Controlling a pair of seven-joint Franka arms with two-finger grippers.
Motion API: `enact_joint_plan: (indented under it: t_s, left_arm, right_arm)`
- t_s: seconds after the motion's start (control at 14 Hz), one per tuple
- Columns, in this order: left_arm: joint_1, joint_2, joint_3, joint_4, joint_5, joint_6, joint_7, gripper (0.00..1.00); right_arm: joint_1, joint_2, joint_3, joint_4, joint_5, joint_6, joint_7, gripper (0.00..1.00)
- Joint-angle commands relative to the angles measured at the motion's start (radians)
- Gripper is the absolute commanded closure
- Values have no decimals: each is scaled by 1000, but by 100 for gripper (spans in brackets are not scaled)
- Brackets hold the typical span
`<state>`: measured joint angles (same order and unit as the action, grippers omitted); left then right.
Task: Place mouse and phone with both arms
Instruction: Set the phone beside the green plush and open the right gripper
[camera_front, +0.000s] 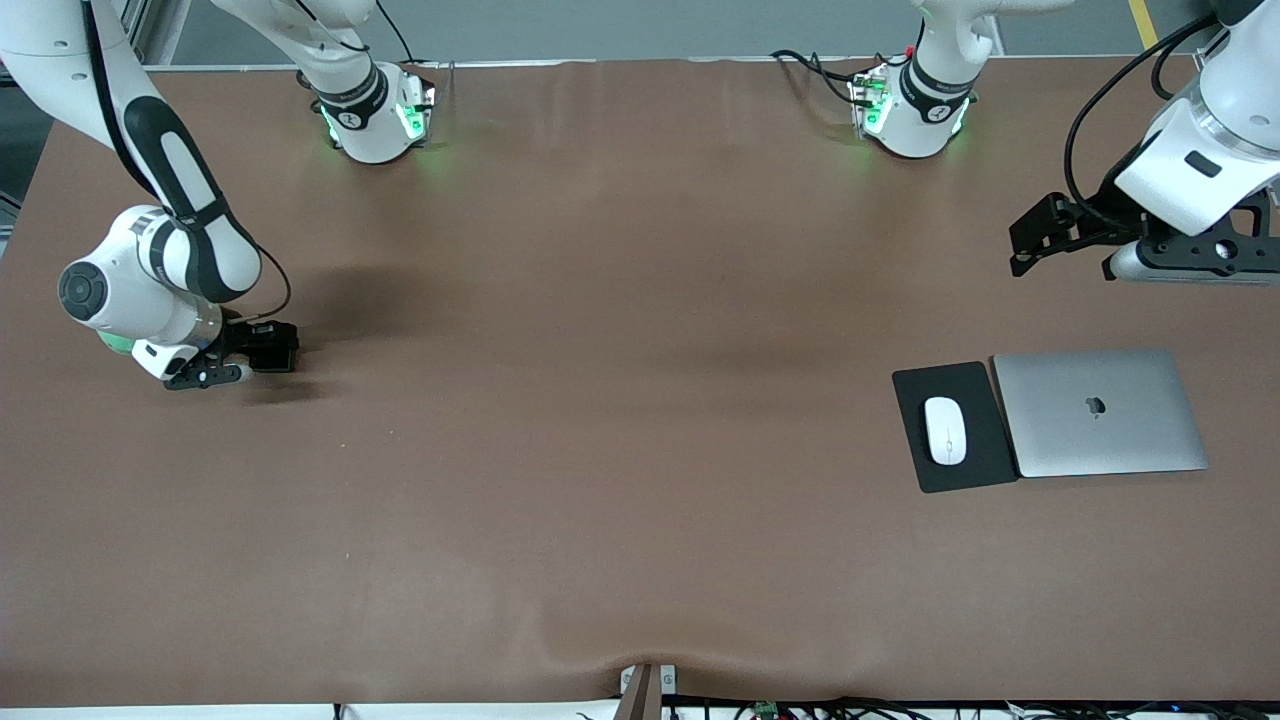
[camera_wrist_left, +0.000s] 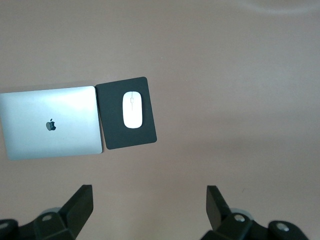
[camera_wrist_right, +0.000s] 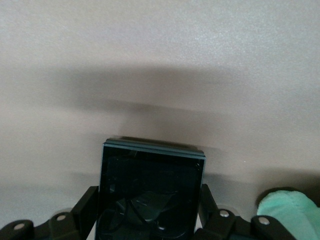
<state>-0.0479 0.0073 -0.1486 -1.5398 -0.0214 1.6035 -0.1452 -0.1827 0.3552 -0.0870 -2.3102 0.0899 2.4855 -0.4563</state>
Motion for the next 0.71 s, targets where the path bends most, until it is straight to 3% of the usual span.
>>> enact_joint_plan:
  t_s: [0.0,0.07,0.14,0.21,0.29,0.64]
  left_arm:
    - [3,-16,6,-6,-19,-30,15,0]
    - [5,-15,6,-8,-14,-30,19,0]
    - [14,-15,4,-8,-12,-31,19,0]
    - [16,-15,4,-8,-12,-30,21,0]
    - [16,-15,4,-5,-12,-30,21,0]
    - [17,-20,6,0,-12,-31,19,0]
  right_arm:
    - [-29,-5,16,-9,-10,15,-12,72]
    - [-29,-4,16,-11,-10,19,-13,66]
    - [-29,1,16,-11,-10,21,-13,50]
    - [-27,7,18,-9,-10,23,-13,17]
    - [-27,7,18,-9,-10,21,-13,0]
    - [-17,-60,21,23,-10,-72,2,0]
